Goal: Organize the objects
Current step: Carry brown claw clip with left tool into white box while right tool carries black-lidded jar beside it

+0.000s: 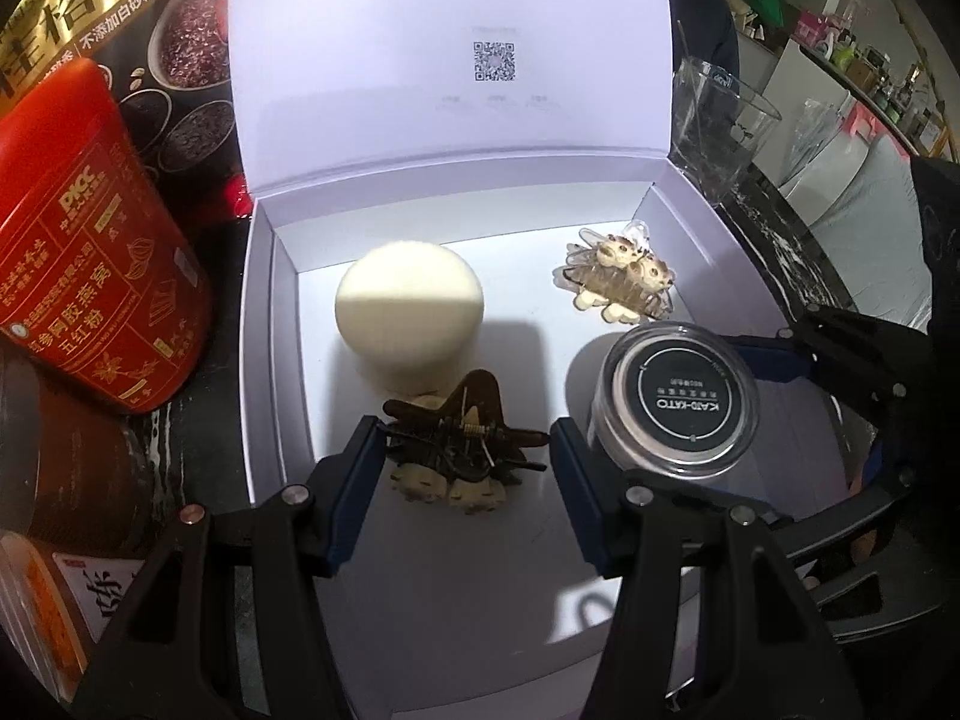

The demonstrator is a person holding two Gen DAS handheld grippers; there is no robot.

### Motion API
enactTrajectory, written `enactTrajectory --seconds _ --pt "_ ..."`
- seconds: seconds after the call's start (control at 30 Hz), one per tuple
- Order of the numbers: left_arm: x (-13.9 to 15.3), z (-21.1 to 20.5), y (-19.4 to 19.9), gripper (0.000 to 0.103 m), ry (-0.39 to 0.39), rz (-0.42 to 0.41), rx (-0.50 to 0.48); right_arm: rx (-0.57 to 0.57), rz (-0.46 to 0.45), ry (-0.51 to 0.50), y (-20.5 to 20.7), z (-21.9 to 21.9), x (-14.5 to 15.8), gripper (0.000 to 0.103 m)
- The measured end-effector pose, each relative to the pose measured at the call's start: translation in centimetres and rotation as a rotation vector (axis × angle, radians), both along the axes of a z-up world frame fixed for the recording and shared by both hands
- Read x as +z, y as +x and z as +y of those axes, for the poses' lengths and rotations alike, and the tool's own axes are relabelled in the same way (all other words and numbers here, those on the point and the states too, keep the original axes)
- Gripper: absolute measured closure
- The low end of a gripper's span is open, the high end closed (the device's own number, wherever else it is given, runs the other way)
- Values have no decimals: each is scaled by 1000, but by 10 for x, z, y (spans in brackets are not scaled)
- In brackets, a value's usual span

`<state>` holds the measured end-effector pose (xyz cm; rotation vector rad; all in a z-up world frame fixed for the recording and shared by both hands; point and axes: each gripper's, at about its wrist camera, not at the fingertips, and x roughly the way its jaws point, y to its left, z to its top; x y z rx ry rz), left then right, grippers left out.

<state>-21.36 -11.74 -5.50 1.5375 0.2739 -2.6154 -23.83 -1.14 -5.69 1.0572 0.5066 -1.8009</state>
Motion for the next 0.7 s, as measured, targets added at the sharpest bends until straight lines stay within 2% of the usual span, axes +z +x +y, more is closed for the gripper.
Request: enactTrajectory --seconds 0.7 --pt "0 -10 -15 47 -32 17 40 20 15 102 -18 -20 -2 33"
